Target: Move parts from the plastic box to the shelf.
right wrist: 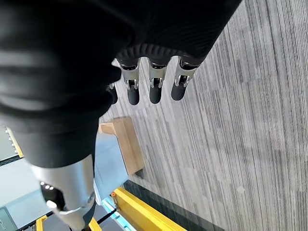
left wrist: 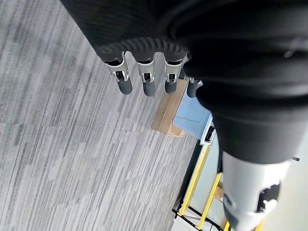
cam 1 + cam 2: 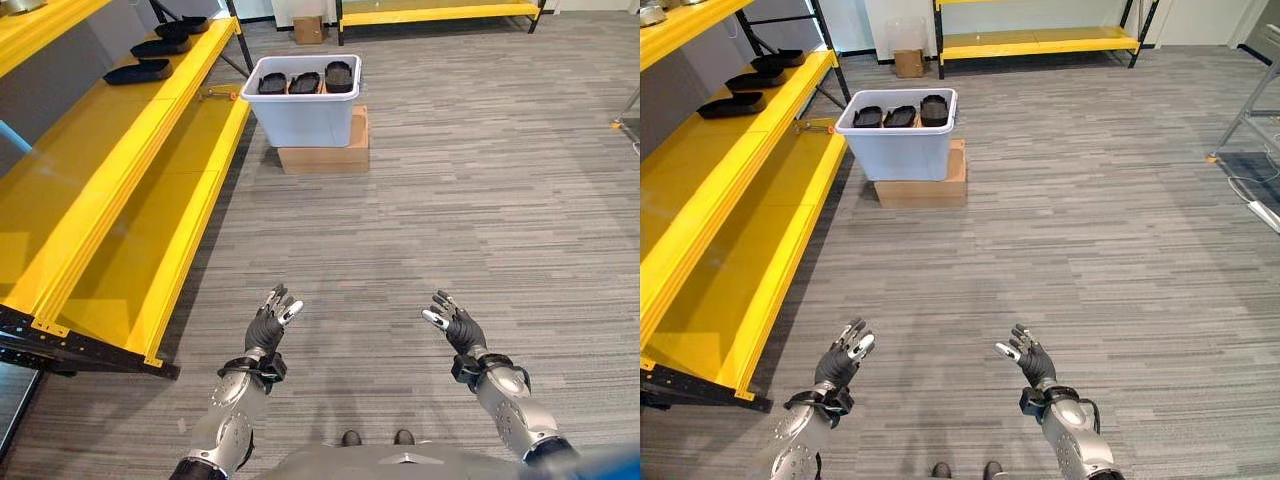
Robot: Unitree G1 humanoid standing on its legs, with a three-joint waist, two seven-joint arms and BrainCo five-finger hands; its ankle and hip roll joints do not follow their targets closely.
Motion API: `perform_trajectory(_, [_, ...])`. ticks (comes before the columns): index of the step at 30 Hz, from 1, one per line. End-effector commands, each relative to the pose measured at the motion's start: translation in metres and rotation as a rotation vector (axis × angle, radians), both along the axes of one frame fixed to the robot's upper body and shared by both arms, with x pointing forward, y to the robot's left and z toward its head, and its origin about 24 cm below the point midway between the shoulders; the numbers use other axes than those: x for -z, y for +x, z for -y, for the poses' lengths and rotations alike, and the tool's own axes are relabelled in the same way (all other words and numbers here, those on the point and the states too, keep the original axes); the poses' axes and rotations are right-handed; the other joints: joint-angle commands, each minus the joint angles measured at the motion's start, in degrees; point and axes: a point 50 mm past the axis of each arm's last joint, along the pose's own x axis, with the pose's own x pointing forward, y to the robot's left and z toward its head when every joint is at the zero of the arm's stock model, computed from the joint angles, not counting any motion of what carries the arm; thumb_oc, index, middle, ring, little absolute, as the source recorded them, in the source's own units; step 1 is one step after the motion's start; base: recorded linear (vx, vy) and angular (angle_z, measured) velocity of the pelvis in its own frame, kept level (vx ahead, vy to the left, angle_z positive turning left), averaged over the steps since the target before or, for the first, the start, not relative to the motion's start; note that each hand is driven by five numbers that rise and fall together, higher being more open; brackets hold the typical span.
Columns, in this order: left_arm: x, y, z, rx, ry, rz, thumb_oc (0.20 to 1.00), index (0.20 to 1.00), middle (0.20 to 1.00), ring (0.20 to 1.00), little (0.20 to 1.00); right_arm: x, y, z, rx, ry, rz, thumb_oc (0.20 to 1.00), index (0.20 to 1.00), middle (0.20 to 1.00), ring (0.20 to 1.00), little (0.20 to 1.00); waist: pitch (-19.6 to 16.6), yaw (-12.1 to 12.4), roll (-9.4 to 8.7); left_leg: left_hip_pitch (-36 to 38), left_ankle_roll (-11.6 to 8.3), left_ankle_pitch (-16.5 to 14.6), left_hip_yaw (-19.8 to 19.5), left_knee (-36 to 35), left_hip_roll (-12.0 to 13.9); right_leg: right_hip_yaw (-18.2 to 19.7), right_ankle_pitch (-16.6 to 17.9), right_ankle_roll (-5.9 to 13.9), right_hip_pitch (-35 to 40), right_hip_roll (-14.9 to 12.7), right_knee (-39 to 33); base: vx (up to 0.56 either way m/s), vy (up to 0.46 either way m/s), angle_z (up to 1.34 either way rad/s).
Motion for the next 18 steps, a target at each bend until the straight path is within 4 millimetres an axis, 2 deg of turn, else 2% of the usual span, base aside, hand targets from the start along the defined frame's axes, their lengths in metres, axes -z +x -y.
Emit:
perform_trajectory(1, [-0.019, 0.009, -0.014, -0.024, 0.053, 0.102, 1.0, 1.0, 1.0, 1.0, 1.0, -0.01, 0.006, -0.017, -0.058, 0.026, 0.068, 1.0, 1.0, 1.0, 1.0, 1.0, -0.9, -0.2, -3.11, -3.1, 0.65, -5.1, -2.0, 6.3, 0.7, 1.5, 9.0, 8.19, -6.0, -10.0, 17.8, 0.07, 0.271, 0.15])
perform_trajectory(3, [-0.021, 0.009, -0.013, -0.004, 0.07, 0.109, 1.0, 1.0, 1.0, 1.0, 1.0, -0.009, 0.002, -0.018, -0.049, 0.051, 0.068, 1.0, 1.0, 1.0, 1.0, 1.0, 0.5, -0.8, -2.59, -1.2, 1.88, -5.2, -2.6, 5.5, -0.4, 2.5, 13.4, 7.96, -9.8, -11.2, 25.4, 0.08, 0.257, 0.25])
perform_trajectory(5, [-0.021, 0.009, -0.013, 0.006, 0.079, 0.109, 1.0, 1.0, 1.0, 1.0, 1.0, -0.009, 0.001, -0.018, -0.042, 0.06, 0.068, 1.0, 1.0, 1.0, 1.0, 1.0, 1.0, -1.1, -2.36, -0.3, 2.1, -5.3, -2.7, 5.1, -0.5, 2.1, 13.3, 7.87, -11.6, -11.1, 28.3, 0.1, 0.151, 0.32])
perform_trajectory(6, [-0.02, 0.008, -0.013, 0.018, 0.084, 0.112, 1.0, 1.0, 1.0, 1.0, 1.0, -0.009, 0.001, -0.018, -0.03, 0.071, 0.07, 1.0, 1.0, 1.0, 1.0, 1.0, 1.3, -1.6, -1.73, 1.2, 2.11, -5.7, -2.5, 3.9, -0.3, 0.3, 10.8, 7.45, -15.5, -9.3, 26.1, 0.11, 0.088, 0.22])
perform_trajectory(7, [-0.02, 0.008, -0.013, 0.018, 0.083, 0.112, 1.0, 1.0, 1.0, 1.0, 1.0, -0.009, 0.001, -0.017, -0.03, 0.071, 0.069, 1.0, 1.0, 1.0, 1.0, 1.0, 1.3, -1.6, -1.71, 1.4, 2.08, -5.8, -2.6, 3.8, -0.3, 0.2, 10.7, 7.42, -15.4, -9.3, 26.2, 0.24, 0.096, -0.15])
perform_trajectory(8, [-0.021, 0.009, -0.012, 0.029, 0.082, 0.114, 1.0, 1.0, 1.0, 1.0, 1.0, -0.01, 0.003, -0.017, -0.017, 0.095, 0.072, 1.0, 1.0, 1.0, 1.0, 1.0, 1.4, -2.2, -2.14, 2.5, 1.96, -6.3, -3.0, 3.1, -0.9, -0.7, 9.4, 7.09, -17.9, -6.1, 19.0, 0.23, -0.008, -0.32])
perform_trajectory(10, [-0.021, 0.009, -0.013, 0.028, 0.078, 0.121, 1.0, 1.0, 1.0, 1.0, 1.0, -0.008, 0.002, -0.017, -0.013, 0.095, 0.062, 1.0, 1.0, 1.0, 1.0, 1.0, 0.9, -2.6, -3.15, 4.9, 1.45, -7.1, -3.7, 1.3, -1.7, -3.9, 11.1, 7.29, -18.8, -4.4, 6.0, 0.29, -0.024, -0.16])
perform_trajectory(11, [-0.021, 0.009, -0.013, 0.028, 0.078, 0.12, 1.0, 1.0, 1.0, 1.0, 1.0, -0.007, 0.002, -0.017, -0.013, 0.095, 0.062, 1.0, 1.0, 1.0, 1.0, 1.0, 1.1, -2.7, -2.86, 5.3, 1.37, -7.1, -3.8, 1.1, -1.4, -4.2, 11.4, 7.24, -18.1, -4.1, 5.2, 0.33, -0.047, -0.03])
perform_trajectory(12, [-0.023, 0.01, -0.014, 0.032, 0.079, 0.13, 1.0, 1.0, 1.0, 1.0, 1.0, -0.008, 0.004, -0.016, -0.009, 0.092, 0.064, 1.0, 1.0, 1.0, 1.0, 1.0, 1.0, -3.2, -3.35, 7.1, 0.38, -7.4, -4.4, -0.2, -1.5, -5.8, 13.8, 8.11, -17.7, -2.9, -5.2, 0.33, -0.049, 0.06])
perform_trajectory(14, [-0.023, 0.012, -0.01, 0.043, 0.08, 0.132, 1.0, 1.0, 1.0, 1.0, 1.0, -0.01, 0.004, -0.017, -0.009, 0.092, 0.071, 1.0, 1.0, 1.0, 1.0, 1.0, 0.5, -4.1, -4.07, 8.7, -0.69, -8.3, -4.9, -0.4, -1.2, -5.1, 14.9, 8.08, -17.7, -1.6, -9.3, 0.4, -0.058, 0.28])
perform_trajectory(16, [-0.023, 0.015, -0.007, 0.052, 0.072, 0.134, 1.0, 1.0, 1.0, 1.0, 1.0, -0.01, 0.004, -0.016, -0.003, 0.091, 0.072, 1.0, 1.0, 1.0, 1.0, 1.0, 0.1, -4.5, -4.27, 9.8, -1.2, -8.9, -5.4, -0.3, -0.9, -4.4, 15.0, 7.9, -17.8, -1.2, -8.6, 0.36, -0.084, 0.34])
perform_trajectory(17, [-0.018, 0.013, -0.001, 0.07, 0.059, 0.12, 1.0, 1.0, 1.0, 1.0, 1.0, -0.007, -0.004, -0.015, 0.015, 0.109, 0.058, 1.0, 1.0, 1.0, 1.0, 1.0, -1.7, -5.6, -4.69, 11.5, -2.29, -10.1, -6.5, 0.6, 0.5, -2.1, 14.7, 6.19, -15.6, 0.6, -9.1, 0.46, -0.163, 0.59])
perform_trajectory(18, [-0.019, 0.015, 0.002, 0.076, 0.052, 0.127, 1.0, 1.0, 1.0, 1.0, 1.0, -0.007, -0.004, -0.014, 0.022, 0.117, 0.057, 1.0, 1.0, 1.0, 1.0, 1.0, -2.8, -5.9, -4.84, 11.1, -2.81, -10.5, -6.7, 1.7, 0.7, -1.8, 14.8, 5.85, -14.9, 0.9, -8.9, 0.63, -0.21, 0.75])
